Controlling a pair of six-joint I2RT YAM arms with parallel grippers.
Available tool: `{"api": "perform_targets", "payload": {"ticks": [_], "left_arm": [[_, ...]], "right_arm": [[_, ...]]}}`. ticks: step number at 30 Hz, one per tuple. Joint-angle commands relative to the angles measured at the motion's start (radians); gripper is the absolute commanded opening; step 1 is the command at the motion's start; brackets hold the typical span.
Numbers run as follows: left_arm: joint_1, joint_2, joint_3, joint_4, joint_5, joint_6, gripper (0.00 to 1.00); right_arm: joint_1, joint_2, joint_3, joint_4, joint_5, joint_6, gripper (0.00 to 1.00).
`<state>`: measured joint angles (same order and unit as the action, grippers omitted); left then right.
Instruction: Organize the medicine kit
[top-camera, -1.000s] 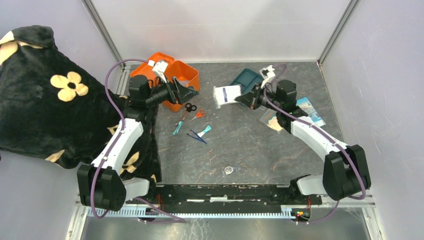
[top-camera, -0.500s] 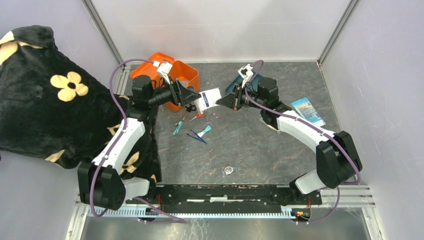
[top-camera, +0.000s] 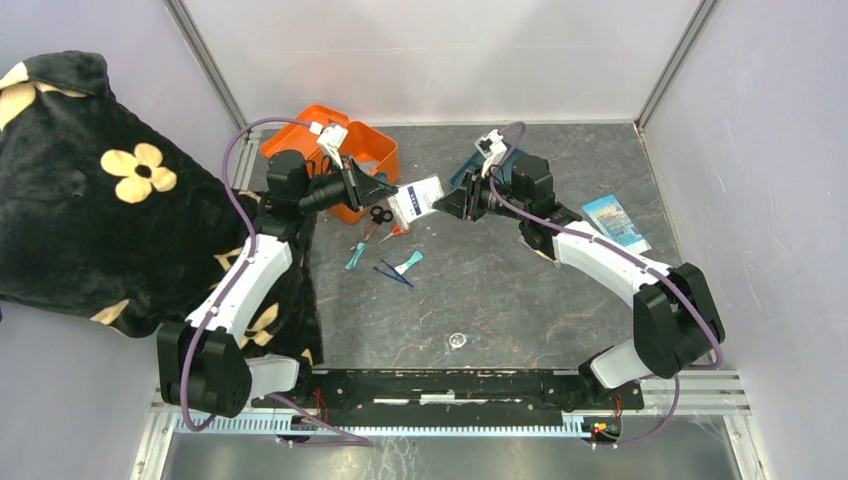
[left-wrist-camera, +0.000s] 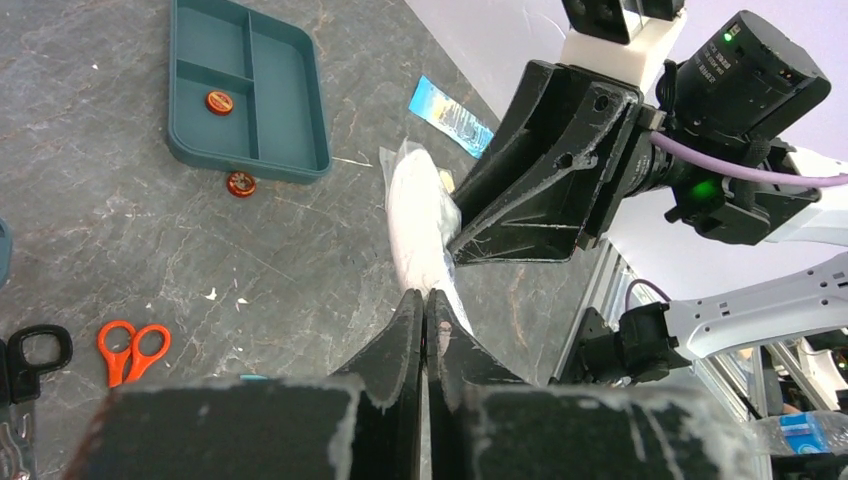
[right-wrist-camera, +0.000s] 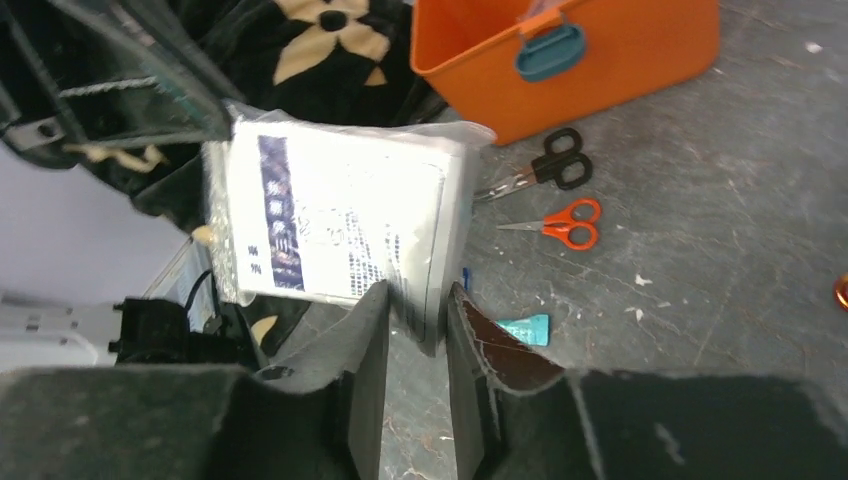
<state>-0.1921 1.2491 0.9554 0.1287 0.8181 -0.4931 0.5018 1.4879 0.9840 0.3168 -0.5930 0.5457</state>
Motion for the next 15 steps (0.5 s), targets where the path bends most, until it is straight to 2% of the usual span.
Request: {"api": "perform_targets", "payload": {"ticks": [1,6,8,11,15], "left_arm": [[-0.001,0.003,0.007,0.003,-0.005,0.013,0.02],[0.021,0.020,0.019,-0.048,-0.097,0.023,0.02],[0.034,0.036,0.027,-0.045,-0.127,0.006,0.02],[0.052,0.073,0.065,-0.039,-0.163,-0.030,0.02],[0.056,0.127,0.185,-0.085,-0.270,-0.006,0.02]], "right_arm": [[0.002,-0.059,0.052,-0.183,0.272,-0.105,0.38],[0.001,-0.186,0.005,-0.312,0.543,-0.178,0.68],[0.000,-0.245,-0.030,-0.343,0.635,-0.198,0.75],[-0.004,-0.326,-0.093,-0.362,0.715,-0.227,0.79],[-0.010,-0.398,-0.159,-0.377,0.718,-0.261,0.79]]}}
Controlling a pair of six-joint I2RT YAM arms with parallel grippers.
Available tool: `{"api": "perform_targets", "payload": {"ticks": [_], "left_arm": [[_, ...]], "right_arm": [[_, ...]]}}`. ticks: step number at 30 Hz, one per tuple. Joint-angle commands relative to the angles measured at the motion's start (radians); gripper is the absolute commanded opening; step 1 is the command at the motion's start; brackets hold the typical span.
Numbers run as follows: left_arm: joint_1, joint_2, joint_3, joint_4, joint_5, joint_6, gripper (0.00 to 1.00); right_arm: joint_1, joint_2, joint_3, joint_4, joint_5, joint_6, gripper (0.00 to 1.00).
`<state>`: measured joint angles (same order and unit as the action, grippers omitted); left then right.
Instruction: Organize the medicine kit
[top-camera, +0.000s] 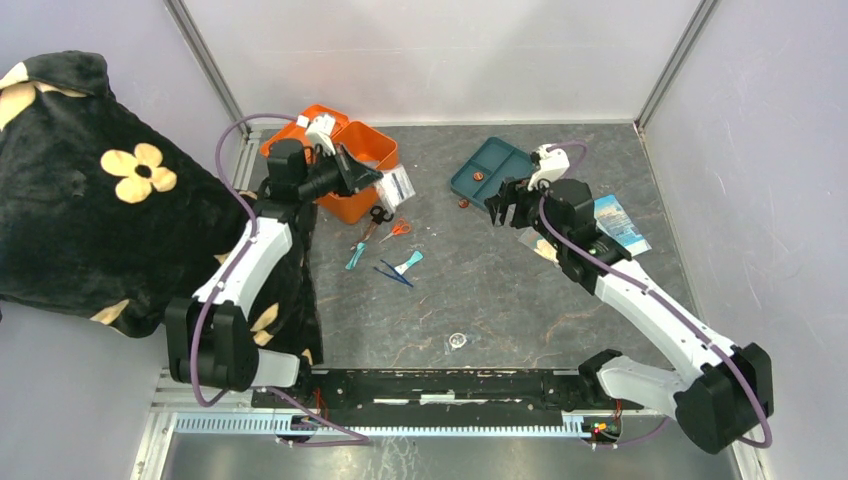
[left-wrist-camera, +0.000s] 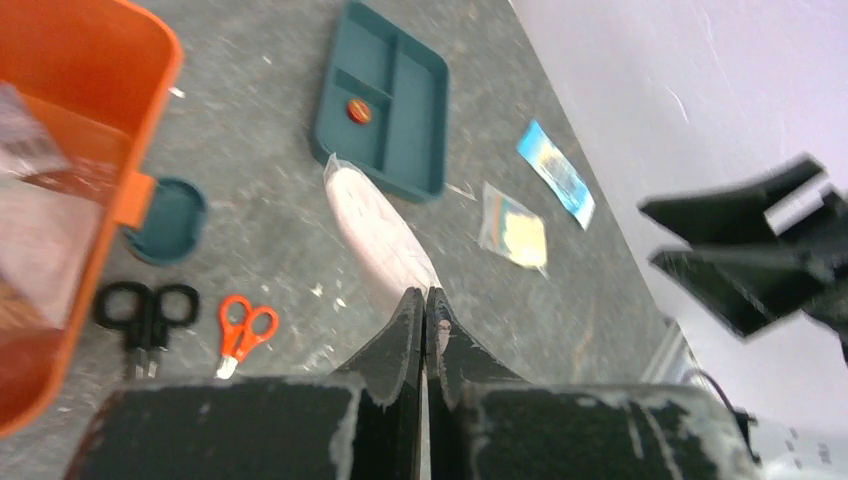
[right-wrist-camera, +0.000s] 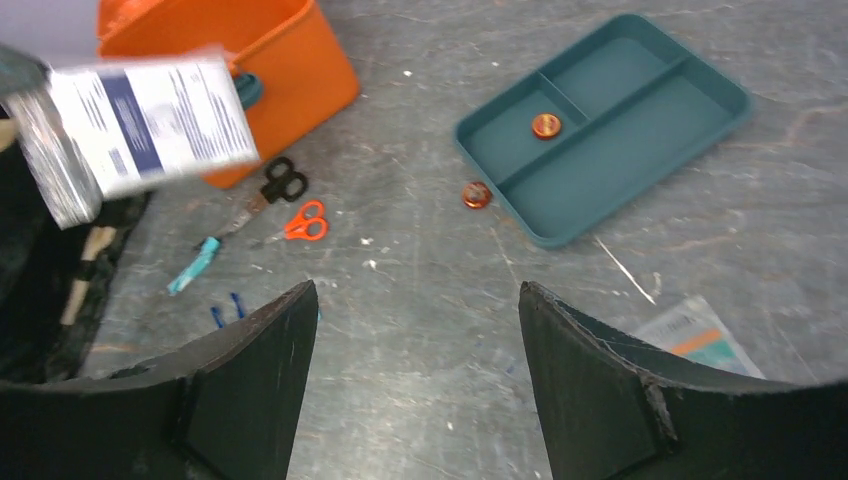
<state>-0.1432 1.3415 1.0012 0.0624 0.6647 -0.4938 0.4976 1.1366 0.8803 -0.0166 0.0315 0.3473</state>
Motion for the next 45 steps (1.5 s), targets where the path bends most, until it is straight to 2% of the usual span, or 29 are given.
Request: {"api": "perform_targets", "payload": {"ticks": [1,5,11,22,26,27,30,31,32,35,37,41,45], "left_arm": [[0.008,0.056,0.182,-0.044,-0.161,0.012,0.02],[0.013,0.152,0.365,-0.161,-0.296,0.114,0.02],[0.050,0.316,0.570,-0.340,-0.421,0.285,0.02],[0.086,0.518,0.719,-0.431,-0.298,0.360,0.02],[0.086,0.549,0.738,-0.446,-0.319,0.371,0.02],[0.086,0.553,0.742,-0.458,-0.373,0.370,0.06],[0.087,0.542,0.737,-0.513,-0.638,0.351,0.27],[0.087,0.531,0.735,-0.522,-0.691,0.346,0.37],[0.087,0.516,0.738,-0.536,-0.719,0.340,0.47],[0.085,0.438,0.716,-0.547,-0.729,0.318,0.63],[0.081,0.382,0.685,-0.547,-0.723,0.303,0.69],[0.065,0.248,0.555,-0.511,-0.703,0.257,0.72],[0.014,0.109,0.386,-0.444,-0.676,0.240,0.73]], "right_arm": [[-0.005,-0.060,-0.071,-0.049,0.085,-0.069,0.79],[-0.007,-0.111,-0.129,-0.062,0.073,-0.081,0.79],[-0.008,-0.171,-0.206,-0.074,0.064,-0.084,0.80],[-0.009,-0.174,-0.247,-0.076,0.050,-0.086,0.80],[-0.008,-0.167,-0.247,-0.073,0.050,-0.084,0.80],[-0.008,-0.164,-0.248,-0.072,0.049,-0.084,0.80],[-0.009,-0.157,-0.247,-0.077,0.072,-0.084,0.80],[-0.009,-0.153,-0.247,-0.083,0.092,-0.079,0.80],[-0.009,-0.153,-0.248,-0.088,0.117,-0.070,0.80],[-0.010,-0.146,-0.250,-0.102,0.202,-0.027,0.80],[-0.016,-0.140,-0.245,-0.113,0.237,-0.003,0.81],[-0.041,-0.124,-0.222,-0.171,0.366,0.063,0.81],[-0.132,-0.083,-0.199,-0.206,0.352,0.069,0.82]]}}
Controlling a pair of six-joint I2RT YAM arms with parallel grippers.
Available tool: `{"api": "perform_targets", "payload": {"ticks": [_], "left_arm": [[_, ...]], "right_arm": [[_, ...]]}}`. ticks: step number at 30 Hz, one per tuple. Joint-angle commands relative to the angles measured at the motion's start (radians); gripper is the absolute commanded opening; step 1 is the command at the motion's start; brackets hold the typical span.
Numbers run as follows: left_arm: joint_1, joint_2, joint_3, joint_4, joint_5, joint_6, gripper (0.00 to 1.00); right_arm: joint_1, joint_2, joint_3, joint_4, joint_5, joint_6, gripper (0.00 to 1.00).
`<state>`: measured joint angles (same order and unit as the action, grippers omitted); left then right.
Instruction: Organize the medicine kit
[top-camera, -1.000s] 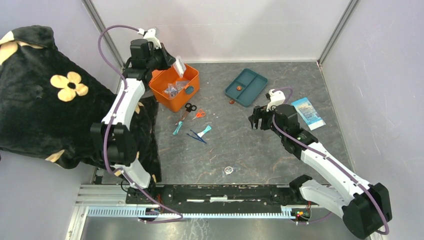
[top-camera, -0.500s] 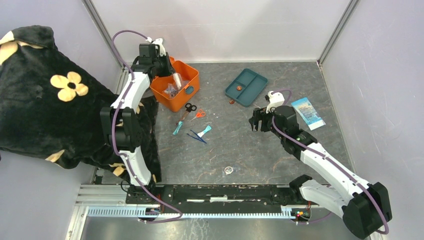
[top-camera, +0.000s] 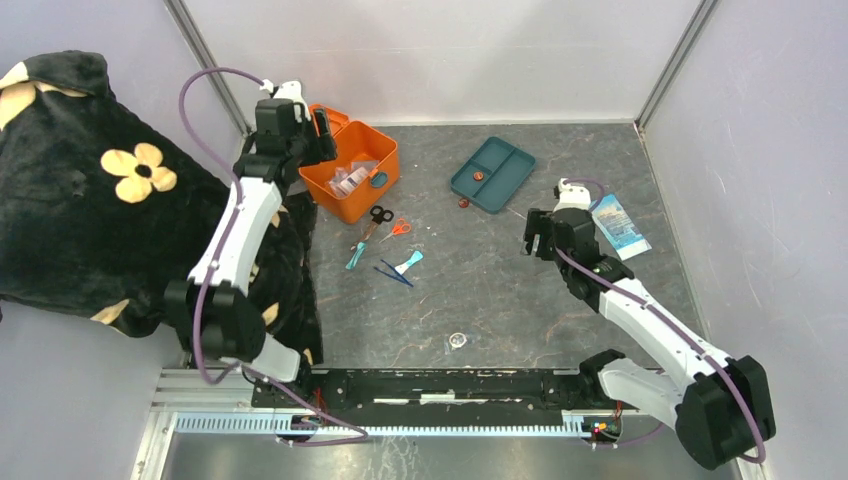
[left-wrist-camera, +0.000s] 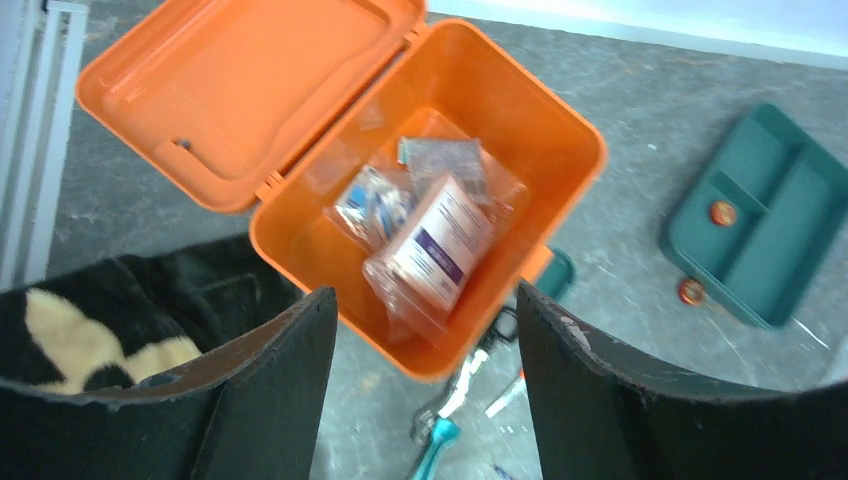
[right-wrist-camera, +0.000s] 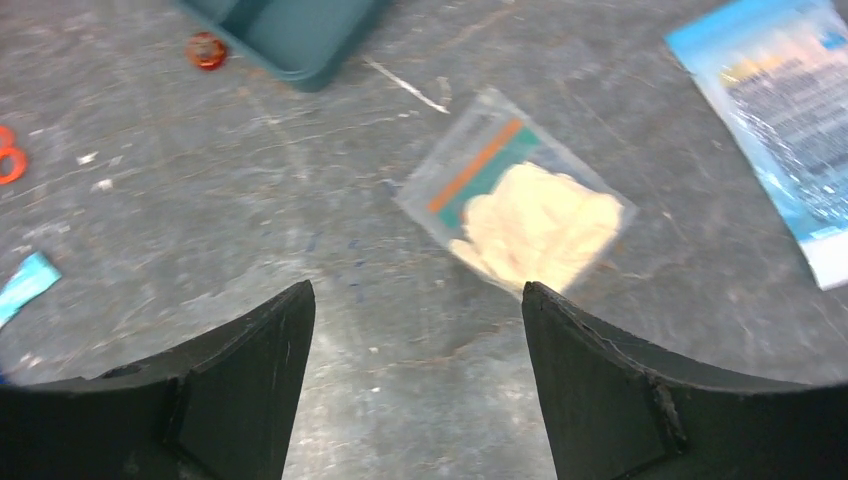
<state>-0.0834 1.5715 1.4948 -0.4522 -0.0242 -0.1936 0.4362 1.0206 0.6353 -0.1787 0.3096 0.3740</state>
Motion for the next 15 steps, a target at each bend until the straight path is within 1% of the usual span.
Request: {"api": "perform_targets", "payload": {"ticks": [1,6,7,8,10,15], "left_arm": [[-0.060,-0.144,-0.138,0.077,0.010,-0.060,0.73],[-0.096,-0.217,-0.273,0.105,0.002,-0.057,0.74],[-0.096,-0.219,-0.279,0.101,0.014,-0.068,0.74],[-0.097,-0.215,-0.281,0.105,0.065,-0.071,0.74],[-0.098,-0.203,-0.271,0.105,0.111,-0.080,0.74],[-0.098,-0.212,-0.268,0.101,0.127,-0.087,0.74]], "right_arm": [[-0.097,0.050,0.054,-0.050,0.057,0.034,0.83],[-0.232,0.184,0.123,-0.119,-0.013,0.011,0.84],[-0.253,0.203,0.123,-0.112,-0.023,0.015,0.84],[-0.267,0.220,0.122,-0.101,-0.031,0.021,0.84],[-0.293,0.252,0.118,-0.076,-0.045,0.039,0.84],[-0.341,0.341,0.112,-0.024,-0.103,0.083,0.81]]}}
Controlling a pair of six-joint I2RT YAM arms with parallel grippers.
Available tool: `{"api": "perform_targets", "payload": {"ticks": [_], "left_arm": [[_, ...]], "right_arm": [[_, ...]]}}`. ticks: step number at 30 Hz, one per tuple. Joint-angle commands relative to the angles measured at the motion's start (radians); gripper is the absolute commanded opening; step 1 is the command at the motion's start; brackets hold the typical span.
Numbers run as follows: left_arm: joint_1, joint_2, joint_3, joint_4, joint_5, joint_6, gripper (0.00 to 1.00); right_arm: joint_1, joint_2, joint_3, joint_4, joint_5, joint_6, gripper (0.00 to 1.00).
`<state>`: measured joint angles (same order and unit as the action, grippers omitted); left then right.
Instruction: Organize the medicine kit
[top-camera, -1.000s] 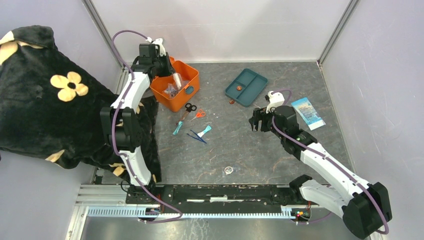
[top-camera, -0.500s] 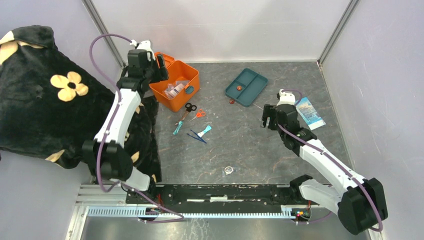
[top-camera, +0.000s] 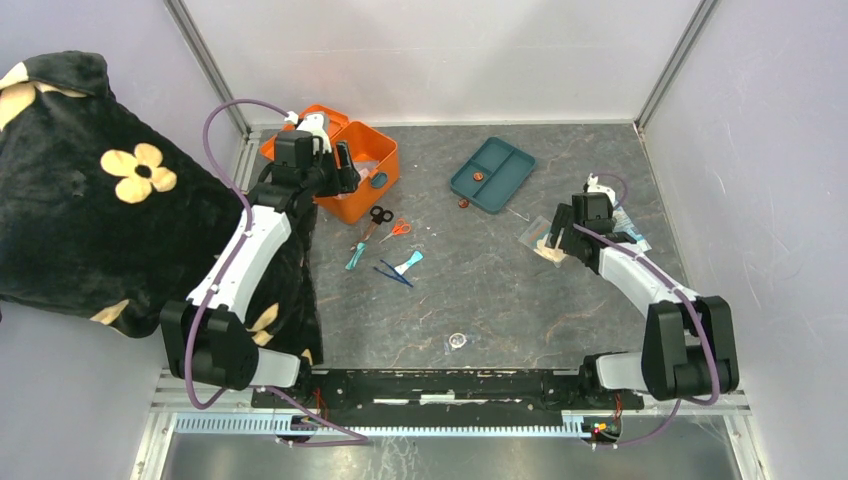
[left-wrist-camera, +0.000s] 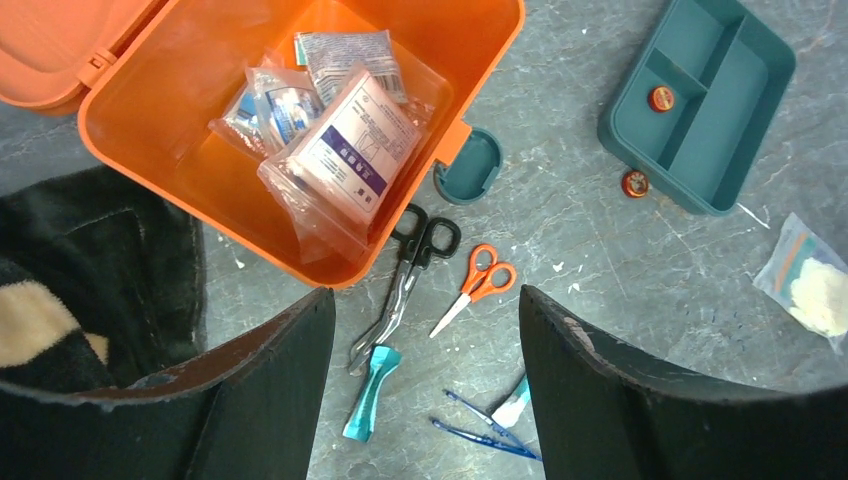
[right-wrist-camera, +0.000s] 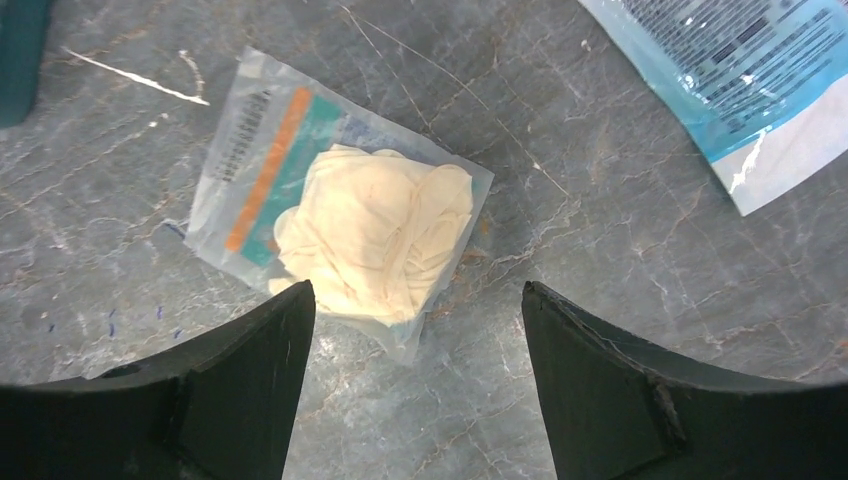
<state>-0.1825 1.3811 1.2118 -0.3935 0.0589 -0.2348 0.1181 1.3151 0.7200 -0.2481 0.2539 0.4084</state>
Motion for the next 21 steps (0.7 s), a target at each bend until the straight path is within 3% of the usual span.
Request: {"api": "perform_targets", "payload": {"ticks": [1,7,15,21], "left_arm": [[0.002,-0.022,0.015,0.042,0.047,-0.045,0.74],[0.002,-0.021,0.020,0.041,0.060,-0.042,0.75],[0.005,-0.011,0.023,0.040,0.078,-0.041,0.75],[0.009,-0.007,0.020,0.049,0.109,-0.043,0.75]], "right_arm": [[-0.031,0.059,0.020,0.060,-0.062,0.061,0.81],[-0.055,0.147,-0.001,0.135,-0.167,0.100,0.75],[-0.060,0.201,-0.017,0.156,-0.162,0.091,0.64],[-0.063,0.188,-0.036,0.168,-0.141,0.062,0.37]]}}
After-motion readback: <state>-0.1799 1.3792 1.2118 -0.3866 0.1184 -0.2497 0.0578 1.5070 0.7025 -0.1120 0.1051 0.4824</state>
